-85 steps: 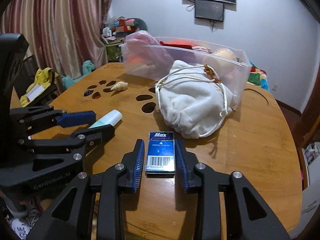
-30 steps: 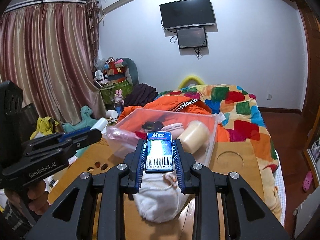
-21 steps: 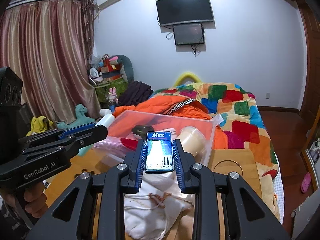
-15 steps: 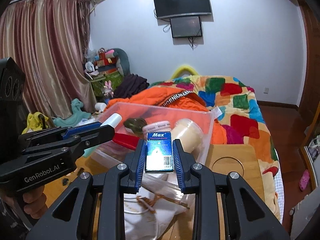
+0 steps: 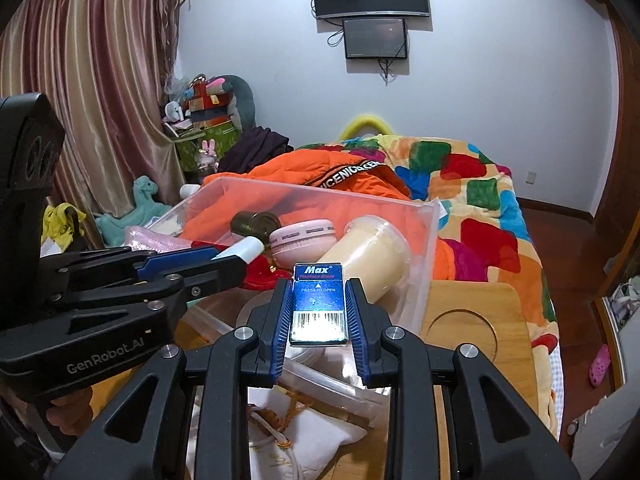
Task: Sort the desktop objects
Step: 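Open left gripper to drop the tube in the box while right releases Max box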
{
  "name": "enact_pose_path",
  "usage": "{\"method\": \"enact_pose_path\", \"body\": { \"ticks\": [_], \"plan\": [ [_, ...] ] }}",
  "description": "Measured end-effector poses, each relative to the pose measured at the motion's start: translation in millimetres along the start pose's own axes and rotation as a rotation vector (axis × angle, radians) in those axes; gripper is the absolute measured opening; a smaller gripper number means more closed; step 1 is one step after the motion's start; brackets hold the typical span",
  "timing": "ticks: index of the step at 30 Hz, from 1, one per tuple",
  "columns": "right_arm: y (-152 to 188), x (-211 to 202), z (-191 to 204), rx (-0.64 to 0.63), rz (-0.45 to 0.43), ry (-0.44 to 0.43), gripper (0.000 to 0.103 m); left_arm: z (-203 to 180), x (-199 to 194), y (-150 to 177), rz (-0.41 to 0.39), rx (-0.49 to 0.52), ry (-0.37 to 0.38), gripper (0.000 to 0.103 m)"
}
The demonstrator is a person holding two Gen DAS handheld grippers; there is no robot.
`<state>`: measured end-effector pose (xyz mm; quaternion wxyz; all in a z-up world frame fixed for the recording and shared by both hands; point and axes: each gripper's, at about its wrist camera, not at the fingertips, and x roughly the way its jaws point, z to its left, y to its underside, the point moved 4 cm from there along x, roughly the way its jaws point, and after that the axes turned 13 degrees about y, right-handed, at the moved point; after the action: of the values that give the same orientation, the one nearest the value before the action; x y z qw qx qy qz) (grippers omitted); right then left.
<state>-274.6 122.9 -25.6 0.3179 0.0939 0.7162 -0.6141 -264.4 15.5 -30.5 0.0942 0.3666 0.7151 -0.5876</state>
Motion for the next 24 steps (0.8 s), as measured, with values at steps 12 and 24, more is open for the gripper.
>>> {"method": "enact_pose_path", "body": {
  "ticks": [12, 24],
  "plan": [
    [6, 11, 1, -0.005, 0.043, -0.006, 0.025, -1, -1, -6, 0.039, 0.014, 0.049, 0.025],
    [-3, -24, -13, 0.027, -0.033, 0.041, 0.054, -2, -38, -22, -0.045, -0.002, 0.032, 0.048]
  ]
}}
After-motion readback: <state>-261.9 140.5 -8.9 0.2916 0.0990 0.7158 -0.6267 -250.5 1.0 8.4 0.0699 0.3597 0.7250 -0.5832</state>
